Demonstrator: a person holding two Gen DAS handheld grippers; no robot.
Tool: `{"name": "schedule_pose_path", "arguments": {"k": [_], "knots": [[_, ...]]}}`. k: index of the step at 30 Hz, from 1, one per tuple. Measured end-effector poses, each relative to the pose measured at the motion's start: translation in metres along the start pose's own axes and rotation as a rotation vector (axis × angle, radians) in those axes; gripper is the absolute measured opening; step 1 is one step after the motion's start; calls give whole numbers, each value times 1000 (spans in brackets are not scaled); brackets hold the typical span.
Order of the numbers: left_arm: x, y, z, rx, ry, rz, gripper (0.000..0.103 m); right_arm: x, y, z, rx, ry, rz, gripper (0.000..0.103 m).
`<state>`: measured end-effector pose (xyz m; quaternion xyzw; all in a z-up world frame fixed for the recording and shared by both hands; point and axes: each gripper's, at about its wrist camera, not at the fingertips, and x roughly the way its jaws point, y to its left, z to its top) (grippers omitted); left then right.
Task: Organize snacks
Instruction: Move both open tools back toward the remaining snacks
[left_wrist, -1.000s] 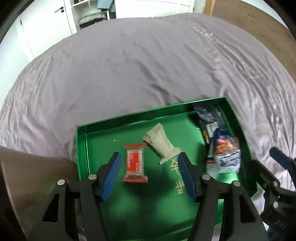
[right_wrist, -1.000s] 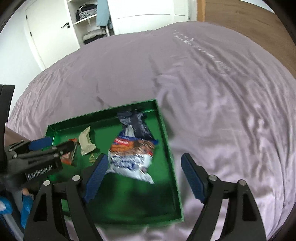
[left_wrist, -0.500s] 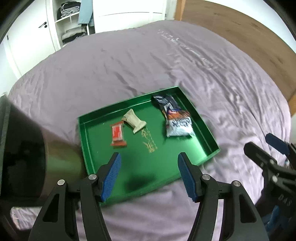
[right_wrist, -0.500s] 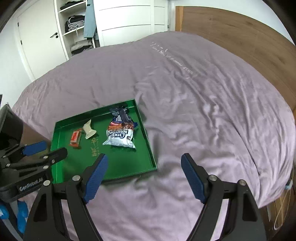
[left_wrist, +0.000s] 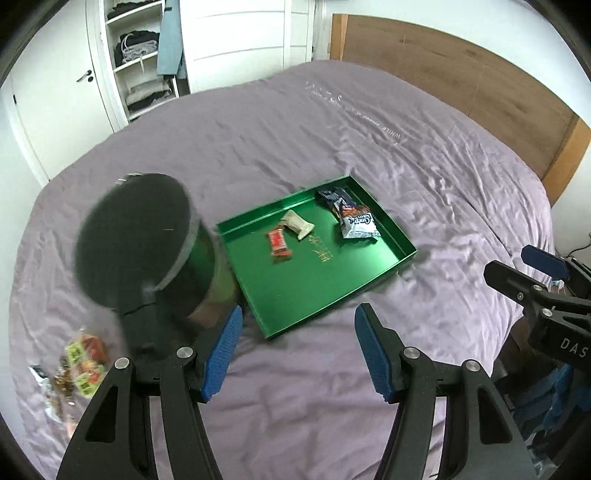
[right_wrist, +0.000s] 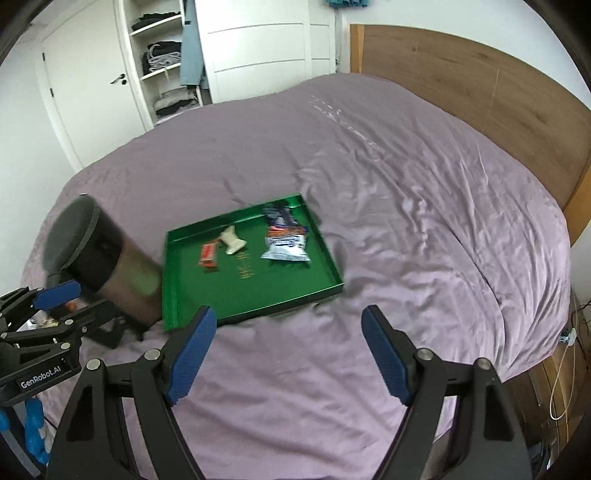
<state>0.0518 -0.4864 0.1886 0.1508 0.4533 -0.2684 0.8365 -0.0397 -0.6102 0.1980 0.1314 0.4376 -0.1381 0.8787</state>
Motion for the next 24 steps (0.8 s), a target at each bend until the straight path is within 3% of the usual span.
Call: {"name": "schedule_pose_path", "arguments": {"k": [7, 13, 24], "knots": [[-61, 40, -1, -5, -92, 22, 57, -39, 53, -1, -78, -19, 39, 76], [-85, 87, -15, -58, -102, 63, 57, -45, 105, -6, -181, 2, 83, 76], [-114, 213, -63, -240, -94, 268, 57, -53, 238, -5, -410, -22, 274, 76]]}}
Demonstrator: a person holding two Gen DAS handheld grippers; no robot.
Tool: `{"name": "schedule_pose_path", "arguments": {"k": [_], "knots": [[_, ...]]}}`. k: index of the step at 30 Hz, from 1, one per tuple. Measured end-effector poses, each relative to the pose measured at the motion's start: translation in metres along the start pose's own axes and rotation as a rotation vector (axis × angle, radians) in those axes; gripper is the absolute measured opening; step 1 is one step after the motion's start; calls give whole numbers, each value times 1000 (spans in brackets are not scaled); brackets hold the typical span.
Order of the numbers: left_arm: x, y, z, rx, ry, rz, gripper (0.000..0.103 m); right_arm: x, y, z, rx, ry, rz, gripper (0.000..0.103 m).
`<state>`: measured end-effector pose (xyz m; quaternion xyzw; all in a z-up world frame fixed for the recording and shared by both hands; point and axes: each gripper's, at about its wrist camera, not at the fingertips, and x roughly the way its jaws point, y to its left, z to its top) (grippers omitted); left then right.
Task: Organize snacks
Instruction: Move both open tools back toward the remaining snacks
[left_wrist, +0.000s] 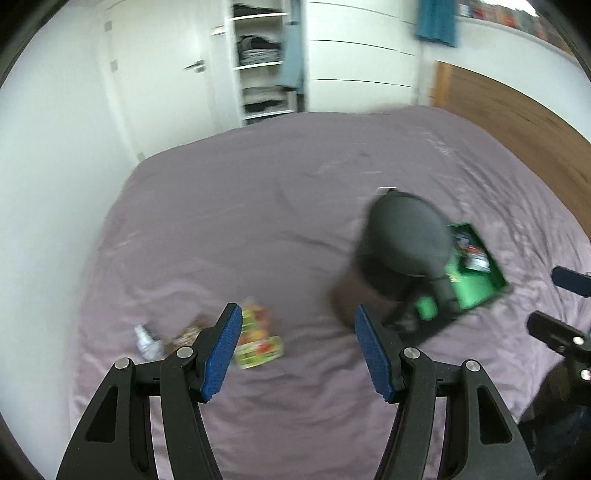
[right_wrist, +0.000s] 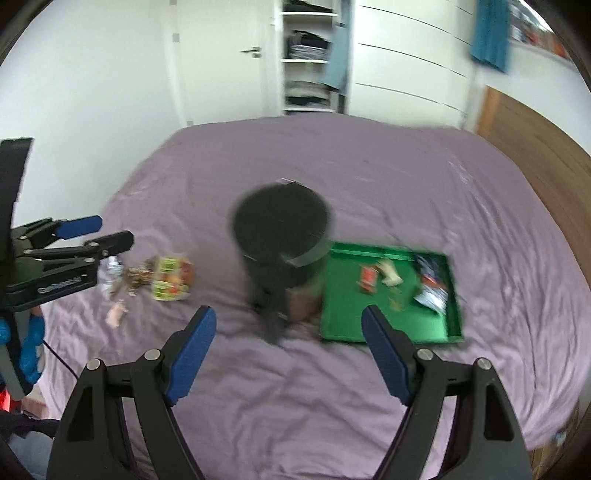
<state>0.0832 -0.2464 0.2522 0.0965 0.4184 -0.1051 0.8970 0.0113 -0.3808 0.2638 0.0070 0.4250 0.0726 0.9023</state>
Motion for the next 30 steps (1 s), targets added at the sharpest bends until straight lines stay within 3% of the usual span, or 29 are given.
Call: {"name": "schedule_pose_path", "arguments": {"k": [7, 16, 23, 30], "knots": [[22, 88, -35, -144, 58, 139, 57, 34, 82, 29, -123, 19, 158, 76], [50, 171, -112, -254, 202, 311, 57, 112, 141, 21, -161, 125, 278, 76], [76, 182, -146, -293, 272, 315, 57, 171, 164, 11, -148, 181, 285, 76], [107, 186, -145, -296, 286, 284, 57, 211, 171, 5, -135, 218, 268, 76]]}}
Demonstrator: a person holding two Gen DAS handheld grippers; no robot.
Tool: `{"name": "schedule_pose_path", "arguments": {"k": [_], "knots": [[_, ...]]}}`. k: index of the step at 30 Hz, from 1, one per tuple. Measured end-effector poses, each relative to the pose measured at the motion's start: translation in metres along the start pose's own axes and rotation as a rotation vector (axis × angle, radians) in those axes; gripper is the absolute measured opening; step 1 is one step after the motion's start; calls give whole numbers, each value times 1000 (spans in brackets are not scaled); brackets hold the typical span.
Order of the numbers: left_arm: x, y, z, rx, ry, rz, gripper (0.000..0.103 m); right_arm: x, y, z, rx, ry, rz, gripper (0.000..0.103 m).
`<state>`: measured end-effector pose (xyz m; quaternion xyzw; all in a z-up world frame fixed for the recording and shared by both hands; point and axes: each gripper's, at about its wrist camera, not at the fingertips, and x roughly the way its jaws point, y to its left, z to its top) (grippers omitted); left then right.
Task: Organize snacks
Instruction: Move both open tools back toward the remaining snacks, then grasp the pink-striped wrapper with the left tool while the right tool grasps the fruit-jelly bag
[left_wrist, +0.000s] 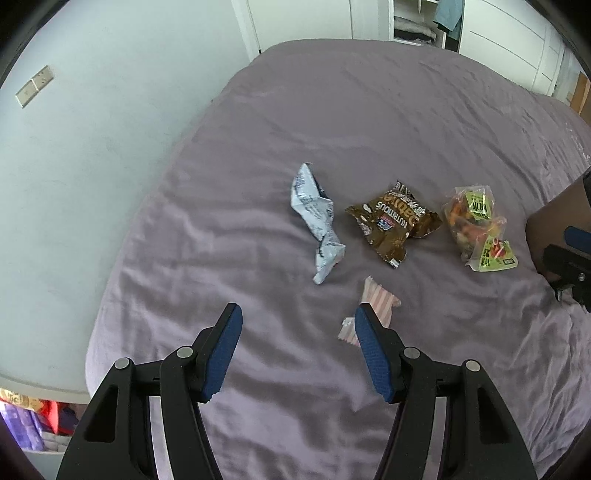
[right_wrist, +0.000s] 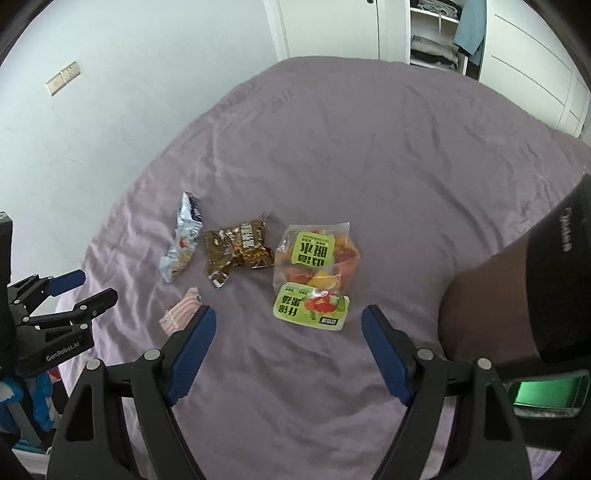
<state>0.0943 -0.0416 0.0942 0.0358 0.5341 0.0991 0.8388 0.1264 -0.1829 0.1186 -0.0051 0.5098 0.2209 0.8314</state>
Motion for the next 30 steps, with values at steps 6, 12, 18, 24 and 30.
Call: {"name": "schedule_pose_path", "arguments": {"k": [6, 12, 18, 24, 30], "knots": [[30, -27, 3, 81, 25, -37, 57, 42, -6, 7, 27, 31, -18, 89], [61, -50, -1, 156, 55, -39, 57, 80, -12, 9, 41, 57, -30, 97], [86, -62, -5, 205, 82, -41, 57, 111, -21, 11, 58, 79, -54, 97], [104, -63, -4, 181, 100, -34, 58, 132, -23, 16, 63, 106, -63, 95], [113, -62, -5, 149, 102, -39, 58, 150, -23, 13, 58, 139, -64, 54]]}}
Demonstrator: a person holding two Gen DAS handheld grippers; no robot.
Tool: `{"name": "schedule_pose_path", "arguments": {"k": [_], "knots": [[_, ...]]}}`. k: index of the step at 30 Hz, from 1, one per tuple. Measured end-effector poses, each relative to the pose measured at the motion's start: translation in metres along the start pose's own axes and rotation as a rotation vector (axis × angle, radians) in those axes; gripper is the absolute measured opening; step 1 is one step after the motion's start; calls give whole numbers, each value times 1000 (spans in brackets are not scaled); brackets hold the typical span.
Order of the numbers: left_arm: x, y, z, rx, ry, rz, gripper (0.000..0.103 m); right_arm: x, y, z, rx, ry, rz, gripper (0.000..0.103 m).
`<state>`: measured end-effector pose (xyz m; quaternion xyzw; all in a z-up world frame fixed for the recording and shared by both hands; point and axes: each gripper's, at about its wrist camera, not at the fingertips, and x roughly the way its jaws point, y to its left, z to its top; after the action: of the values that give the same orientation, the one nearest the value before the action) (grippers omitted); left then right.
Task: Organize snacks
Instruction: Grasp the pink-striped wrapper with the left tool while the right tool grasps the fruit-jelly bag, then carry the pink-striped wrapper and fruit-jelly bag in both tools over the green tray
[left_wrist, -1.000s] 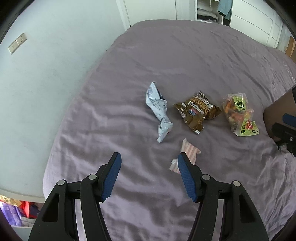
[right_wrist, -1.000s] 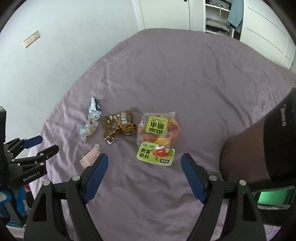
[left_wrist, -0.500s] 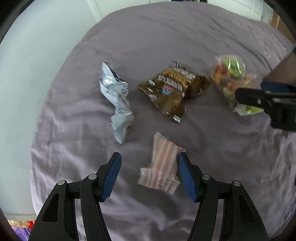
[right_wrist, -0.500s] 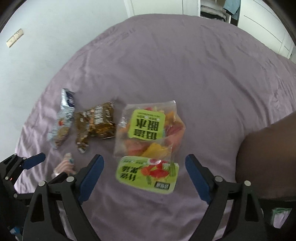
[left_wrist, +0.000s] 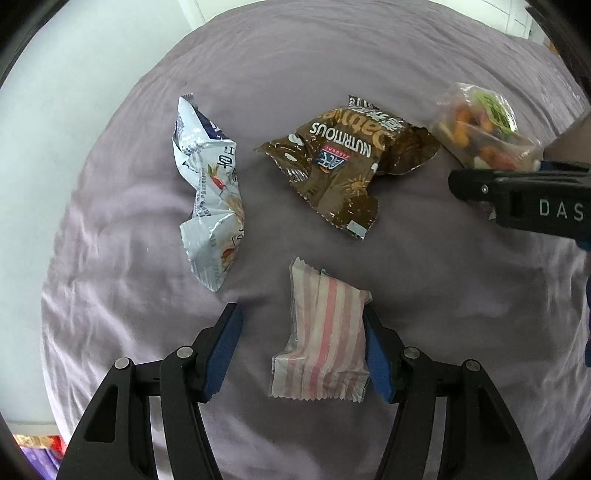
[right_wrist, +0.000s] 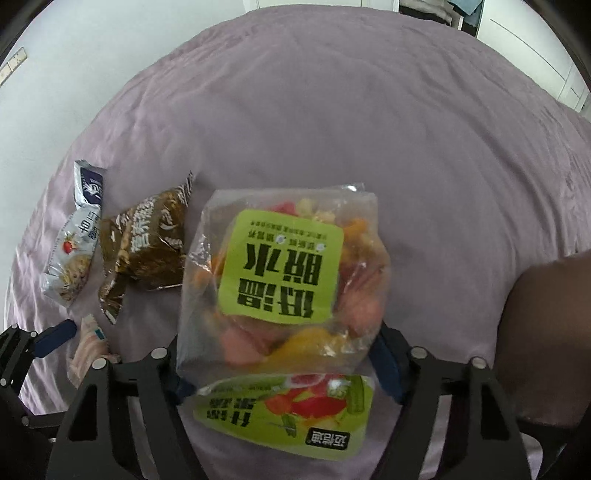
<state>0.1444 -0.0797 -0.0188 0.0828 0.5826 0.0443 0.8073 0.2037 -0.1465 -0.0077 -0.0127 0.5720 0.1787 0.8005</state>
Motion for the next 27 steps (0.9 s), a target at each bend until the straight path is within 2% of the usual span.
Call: {"name": "schedule_pose_path", "arguments": {"k": [2, 4, 7, 10, 18, 27], "knots": [[3, 1, 0, -2, 1, -1, 57, 1, -1, 0, -1, 6, 7, 44], [4, -6, -4, 10, -1, 5, 55, 1, -1, 1, -5, 8, 11, 39], [4, -15, -4, 53, 9, 4, 37, -3, 1, 1, -27, 9, 2, 32], [1, -22, -2, 79, 4, 14, 33, -7, 1, 5, -35, 1, 5, 28], [-14, -6, 2, 13, -5, -35, 31, -44, 4, -2, -34, -56, 27, 27], [-72, 28, 11, -102, -45, -119, 31, -126, 10, -27, -76, -121, 79, 27]]}}
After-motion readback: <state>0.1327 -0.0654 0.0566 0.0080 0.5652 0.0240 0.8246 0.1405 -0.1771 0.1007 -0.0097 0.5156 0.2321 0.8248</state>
